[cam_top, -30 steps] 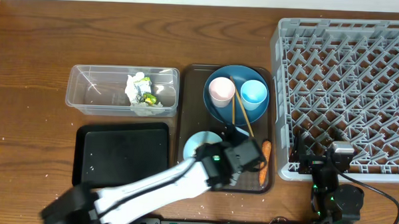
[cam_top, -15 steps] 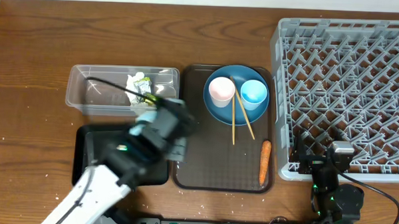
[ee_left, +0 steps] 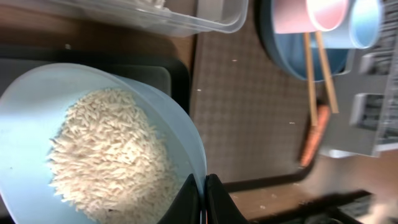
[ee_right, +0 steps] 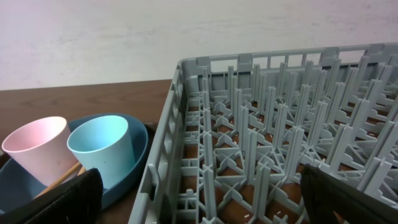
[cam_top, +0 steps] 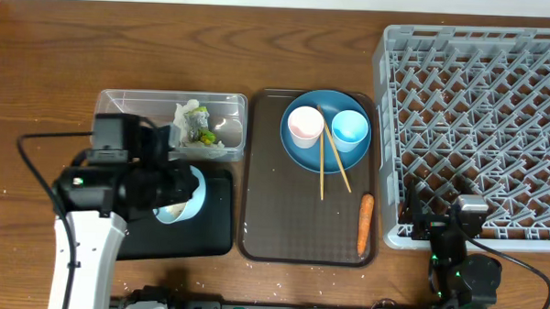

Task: Sort waste into correct bins and load items into the dishwasher rack
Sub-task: 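Lift the bowl over the black tray and tip the rice out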

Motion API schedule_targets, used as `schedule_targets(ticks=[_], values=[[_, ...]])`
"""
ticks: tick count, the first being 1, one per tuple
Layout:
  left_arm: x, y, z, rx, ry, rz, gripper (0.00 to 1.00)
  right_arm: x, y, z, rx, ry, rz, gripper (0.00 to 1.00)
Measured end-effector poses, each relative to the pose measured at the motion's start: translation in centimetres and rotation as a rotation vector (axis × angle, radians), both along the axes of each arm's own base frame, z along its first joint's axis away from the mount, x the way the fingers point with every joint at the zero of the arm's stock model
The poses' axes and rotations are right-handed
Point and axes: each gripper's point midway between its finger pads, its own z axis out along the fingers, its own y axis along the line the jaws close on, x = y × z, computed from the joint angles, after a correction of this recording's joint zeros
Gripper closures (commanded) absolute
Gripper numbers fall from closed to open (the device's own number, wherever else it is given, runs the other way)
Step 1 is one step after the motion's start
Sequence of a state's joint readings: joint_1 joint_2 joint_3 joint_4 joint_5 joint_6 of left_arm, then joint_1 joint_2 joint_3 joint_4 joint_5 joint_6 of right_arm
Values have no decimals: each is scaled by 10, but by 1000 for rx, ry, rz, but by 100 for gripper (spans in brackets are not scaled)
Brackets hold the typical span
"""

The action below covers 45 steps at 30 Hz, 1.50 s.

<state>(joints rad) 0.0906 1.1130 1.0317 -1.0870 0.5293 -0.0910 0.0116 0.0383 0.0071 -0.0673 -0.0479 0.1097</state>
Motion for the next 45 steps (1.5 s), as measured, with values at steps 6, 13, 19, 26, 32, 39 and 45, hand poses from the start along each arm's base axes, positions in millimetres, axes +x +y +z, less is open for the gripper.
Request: schedule_targets(ticks=[6,13,19,26,32,39,45], values=[[-4,15,-5,-141,0,46,94,0,0,0,0,0,0,1],[-5,31,-17,-370,-28,134,94,0,0,0,0,0,0,1],[2,47,-25,-565,-65,223,94,0,0,0,0,0,0,1],[16,61,-26,-754,-91,293,94,0,0,0,0,0,0,1],[17,57,-21,-861,-54,329,94,0,0,0,0,0,0,1],[12,51,-13,-918,-13,354,94,0,0,0,0,0,0,1],[18,60,-13,-897,-89,344,94,0,0,0,0,0,0,1]])
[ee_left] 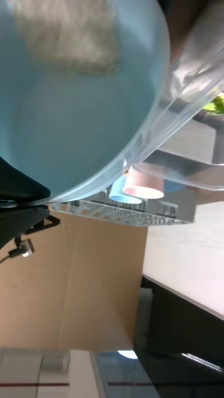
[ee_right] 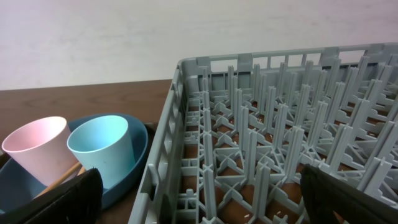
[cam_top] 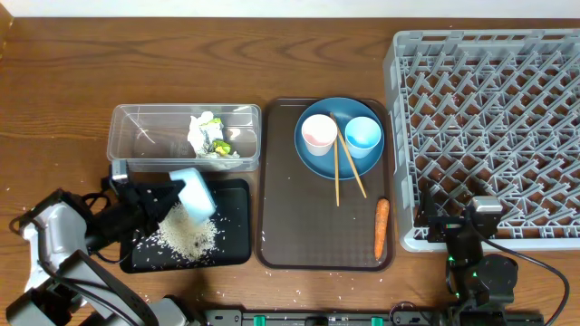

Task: Sort waste into correct bins and load items into the dishwasher rack
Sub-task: 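Lift the bowl over the black tray and tip the rice out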

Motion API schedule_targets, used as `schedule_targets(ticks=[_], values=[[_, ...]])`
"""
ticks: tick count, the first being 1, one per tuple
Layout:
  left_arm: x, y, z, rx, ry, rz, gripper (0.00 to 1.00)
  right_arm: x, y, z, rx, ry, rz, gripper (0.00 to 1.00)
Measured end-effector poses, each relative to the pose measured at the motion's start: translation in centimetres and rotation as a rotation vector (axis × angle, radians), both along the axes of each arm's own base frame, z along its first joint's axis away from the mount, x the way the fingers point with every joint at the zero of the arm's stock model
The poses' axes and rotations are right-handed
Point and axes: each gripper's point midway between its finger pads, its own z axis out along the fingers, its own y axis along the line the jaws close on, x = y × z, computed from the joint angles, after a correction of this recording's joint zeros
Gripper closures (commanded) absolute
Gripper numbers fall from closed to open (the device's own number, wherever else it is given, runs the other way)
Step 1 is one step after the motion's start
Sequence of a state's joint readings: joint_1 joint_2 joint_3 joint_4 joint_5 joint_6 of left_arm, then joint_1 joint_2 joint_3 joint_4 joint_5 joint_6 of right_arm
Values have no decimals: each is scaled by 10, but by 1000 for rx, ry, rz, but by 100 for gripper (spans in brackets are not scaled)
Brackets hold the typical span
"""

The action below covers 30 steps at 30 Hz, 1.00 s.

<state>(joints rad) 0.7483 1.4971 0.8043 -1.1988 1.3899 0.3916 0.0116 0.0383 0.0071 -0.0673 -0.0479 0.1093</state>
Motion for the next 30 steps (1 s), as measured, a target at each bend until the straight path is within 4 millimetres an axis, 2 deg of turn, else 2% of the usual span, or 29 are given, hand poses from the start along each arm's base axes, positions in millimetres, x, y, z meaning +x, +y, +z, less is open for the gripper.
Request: schedule_targets(ticks=[9,13,27,30], values=[[-11,-8,11,-101,85,10,94,0,0,0,0,0,0,1],[-3,-3,13,-68,-4,25,94,0,0,0,0,0,0,1],[-1,1,16,-82,-26,46,94,0,0,0,0,0,0,1],[-5,-4,21,-135,24,49,94,0,0,0,0,0,0,1]])
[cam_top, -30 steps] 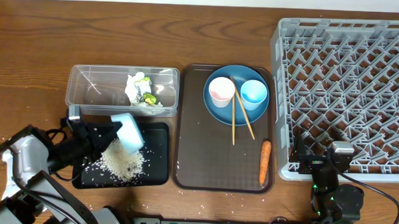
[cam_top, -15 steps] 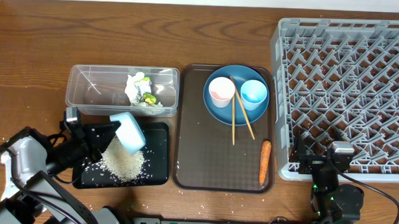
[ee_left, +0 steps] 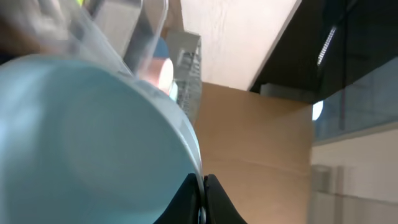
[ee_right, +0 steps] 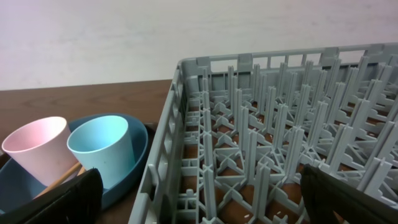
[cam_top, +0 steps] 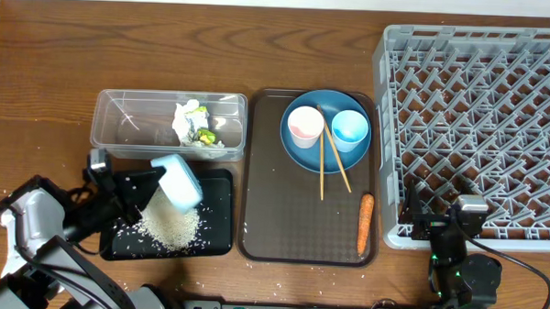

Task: Sort waste into correct bins and load items into the dishwasher rack
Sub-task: 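Lift the bowl over the black tray and tip the rice out, then carry the empty bowl back and set it on the brown tray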

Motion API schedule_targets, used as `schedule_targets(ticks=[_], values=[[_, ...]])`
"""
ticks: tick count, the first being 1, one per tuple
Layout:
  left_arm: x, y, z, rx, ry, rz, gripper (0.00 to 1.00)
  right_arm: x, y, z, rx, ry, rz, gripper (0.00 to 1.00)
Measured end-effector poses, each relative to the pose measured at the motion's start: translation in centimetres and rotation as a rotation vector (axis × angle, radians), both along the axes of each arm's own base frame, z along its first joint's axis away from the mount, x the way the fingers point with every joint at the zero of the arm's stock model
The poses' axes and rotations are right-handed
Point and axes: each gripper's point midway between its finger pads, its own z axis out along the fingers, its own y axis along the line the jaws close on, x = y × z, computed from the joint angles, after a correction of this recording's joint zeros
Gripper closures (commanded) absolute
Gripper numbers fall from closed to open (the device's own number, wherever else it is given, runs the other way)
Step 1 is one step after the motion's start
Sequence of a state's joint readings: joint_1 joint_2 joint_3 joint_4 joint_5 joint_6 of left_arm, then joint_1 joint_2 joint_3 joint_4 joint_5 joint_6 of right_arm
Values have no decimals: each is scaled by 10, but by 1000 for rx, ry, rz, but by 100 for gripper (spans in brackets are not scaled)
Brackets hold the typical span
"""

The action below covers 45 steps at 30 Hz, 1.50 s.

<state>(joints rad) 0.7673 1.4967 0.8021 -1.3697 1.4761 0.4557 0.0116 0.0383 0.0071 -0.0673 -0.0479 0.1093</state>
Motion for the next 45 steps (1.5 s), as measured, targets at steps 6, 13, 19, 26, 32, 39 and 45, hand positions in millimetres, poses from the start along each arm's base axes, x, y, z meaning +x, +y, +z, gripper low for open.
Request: schedule_targets(ticks=[6,13,19,26,32,39,45], values=[[3,2,-2,45,-53,-6,94,0,0,0,0,0,0,1],[2,0,0,35,-43,-5,94,0,0,0,0,0,0,1],[-4,-5,12,79,-78,-11,94,0,0,0,0,0,0,1],[-10,-25,41,201,-174,-89,94,0,0,0,0,0,0,1],[-12,-46,62,315,-253,-182,94,0,0,0,0,0,0,1],[-8,-68,52,519,-217,-265,94,0,0,0,0,0,0,1],[-8,-104,48,670,-211,-333,94,0,0,0,0,0,0,1]])
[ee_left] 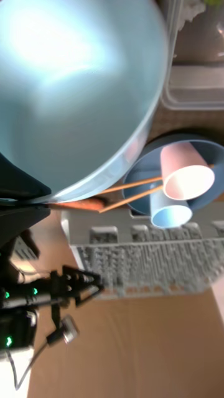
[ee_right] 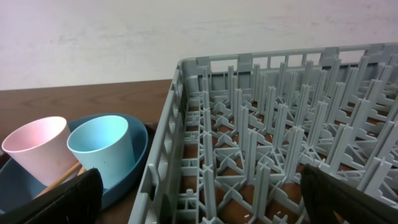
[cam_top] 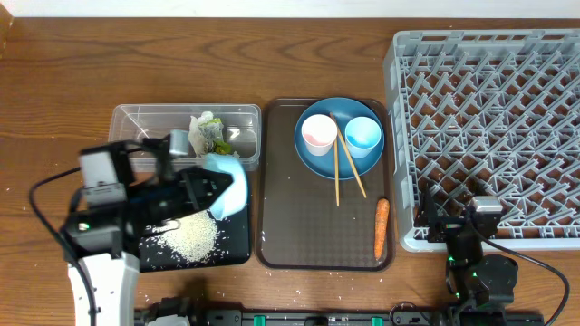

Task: Sort waste into correct bins and load items into the dishwasher rack
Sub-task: 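Carry the empty bowl back and set it on the brown tray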

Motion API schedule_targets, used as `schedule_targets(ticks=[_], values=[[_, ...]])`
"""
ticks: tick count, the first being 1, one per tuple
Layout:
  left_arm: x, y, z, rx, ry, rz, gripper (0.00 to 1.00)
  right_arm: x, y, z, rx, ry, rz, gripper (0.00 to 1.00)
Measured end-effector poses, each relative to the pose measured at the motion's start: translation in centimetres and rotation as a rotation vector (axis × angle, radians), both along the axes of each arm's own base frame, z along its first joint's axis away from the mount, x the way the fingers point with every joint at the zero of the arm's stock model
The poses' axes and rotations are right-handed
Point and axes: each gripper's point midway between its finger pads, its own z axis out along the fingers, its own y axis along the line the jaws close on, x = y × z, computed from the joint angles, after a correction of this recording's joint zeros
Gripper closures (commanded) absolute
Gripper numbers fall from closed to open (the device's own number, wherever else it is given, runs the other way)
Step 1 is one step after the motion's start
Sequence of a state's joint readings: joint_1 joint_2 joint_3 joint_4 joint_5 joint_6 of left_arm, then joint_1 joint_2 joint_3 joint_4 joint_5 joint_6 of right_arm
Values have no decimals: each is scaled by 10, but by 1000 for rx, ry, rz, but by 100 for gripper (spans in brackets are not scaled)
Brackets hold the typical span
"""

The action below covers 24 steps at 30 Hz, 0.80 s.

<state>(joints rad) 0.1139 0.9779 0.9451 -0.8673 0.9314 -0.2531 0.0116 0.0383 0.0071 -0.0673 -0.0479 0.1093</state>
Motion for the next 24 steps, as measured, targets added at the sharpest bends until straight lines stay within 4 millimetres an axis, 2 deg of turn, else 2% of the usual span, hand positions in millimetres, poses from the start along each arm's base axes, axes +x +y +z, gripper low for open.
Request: schedule_targets(ticks=[4,13,24], values=[[-5,-24,-10,93,27,-35,94,0,0,0,0,0,0,1],[-24,-76,-52,321,100,-139,94,0,0,0,0,0,0,1],[-21,-155,-116,441,117,-276,94,0,0,0,0,0,0,1]])
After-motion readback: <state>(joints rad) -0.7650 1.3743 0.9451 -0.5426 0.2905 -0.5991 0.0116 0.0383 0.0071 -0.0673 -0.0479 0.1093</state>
